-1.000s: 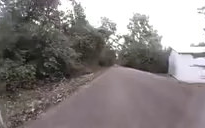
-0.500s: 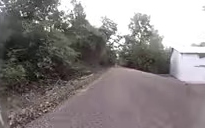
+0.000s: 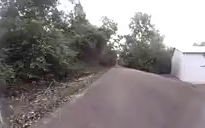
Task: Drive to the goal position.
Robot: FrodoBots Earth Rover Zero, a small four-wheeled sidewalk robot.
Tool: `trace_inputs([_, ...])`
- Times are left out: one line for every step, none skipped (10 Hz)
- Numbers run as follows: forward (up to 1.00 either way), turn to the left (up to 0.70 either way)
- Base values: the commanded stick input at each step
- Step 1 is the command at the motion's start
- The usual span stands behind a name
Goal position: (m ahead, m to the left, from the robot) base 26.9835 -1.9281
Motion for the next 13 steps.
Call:
trace_inputs([0.7,-0.03])
trace_inputs([0.7,-0.08])
trace_inputs([0.7,-0.16])
trace_inputs([0.7,-0.33])
trace_inputs([0.7,-0.27])
trace_inputs([0.7,-0.11])
trace_inputs([0.7,-0.01])
trace_inputs([0.7,0.0])
trace_inputs([0.7,0.0])
trace_inputs([0.7,0.0])
trace_inputs([0.7,-0.13])
trace_inputs([0.7,-0.22])
trace_inputs([0.7,-0.06])
